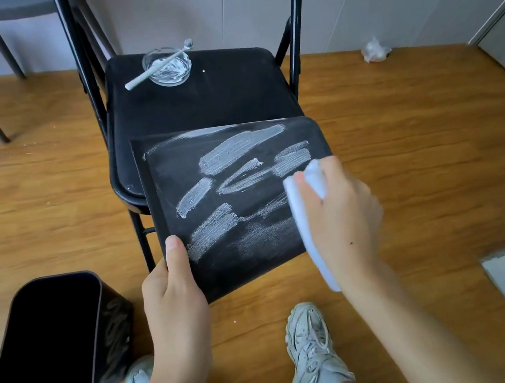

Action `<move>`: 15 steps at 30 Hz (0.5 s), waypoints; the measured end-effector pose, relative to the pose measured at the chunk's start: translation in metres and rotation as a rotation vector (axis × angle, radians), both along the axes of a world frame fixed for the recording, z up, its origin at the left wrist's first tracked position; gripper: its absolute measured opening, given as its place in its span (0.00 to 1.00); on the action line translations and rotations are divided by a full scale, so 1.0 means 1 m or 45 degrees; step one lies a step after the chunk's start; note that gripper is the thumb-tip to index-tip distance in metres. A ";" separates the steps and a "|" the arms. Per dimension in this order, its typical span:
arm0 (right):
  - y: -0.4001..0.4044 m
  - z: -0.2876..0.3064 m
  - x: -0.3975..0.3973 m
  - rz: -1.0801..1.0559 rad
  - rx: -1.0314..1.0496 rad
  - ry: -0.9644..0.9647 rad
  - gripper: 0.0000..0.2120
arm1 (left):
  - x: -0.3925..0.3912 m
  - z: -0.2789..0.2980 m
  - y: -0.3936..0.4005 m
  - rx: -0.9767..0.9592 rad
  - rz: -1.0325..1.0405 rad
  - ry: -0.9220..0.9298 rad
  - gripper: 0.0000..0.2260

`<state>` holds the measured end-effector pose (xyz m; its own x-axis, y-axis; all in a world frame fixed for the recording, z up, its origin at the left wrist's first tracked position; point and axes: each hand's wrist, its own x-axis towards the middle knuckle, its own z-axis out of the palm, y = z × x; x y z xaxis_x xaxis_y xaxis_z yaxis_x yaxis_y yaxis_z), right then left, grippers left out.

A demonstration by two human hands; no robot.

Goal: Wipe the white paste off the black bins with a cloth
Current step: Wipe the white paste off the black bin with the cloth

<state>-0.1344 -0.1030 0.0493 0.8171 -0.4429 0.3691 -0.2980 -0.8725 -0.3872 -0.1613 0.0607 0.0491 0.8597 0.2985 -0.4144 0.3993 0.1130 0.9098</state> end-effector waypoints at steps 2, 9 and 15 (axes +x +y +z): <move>0.026 0.000 -0.005 0.160 -0.006 -0.033 0.10 | 0.000 0.000 0.000 -0.001 -0.002 0.006 0.22; 0.014 -0.001 -0.002 0.187 0.033 -0.091 0.09 | 0.001 -0.002 0.002 -0.007 0.014 -0.047 0.26; -0.043 -0.006 -0.004 -0.170 0.078 -0.098 0.11 | 0.000 -0.007 0.001 -0.030 0.014 -0.062 0.27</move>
<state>-0.1381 -0.1458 0.0434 0.7197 -0.5696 0.3969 -0.3775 -0.8009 -0.4648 -0.1612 0.0616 0.0424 0.8759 0.2984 -0.3791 0.3531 0.1387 0.9252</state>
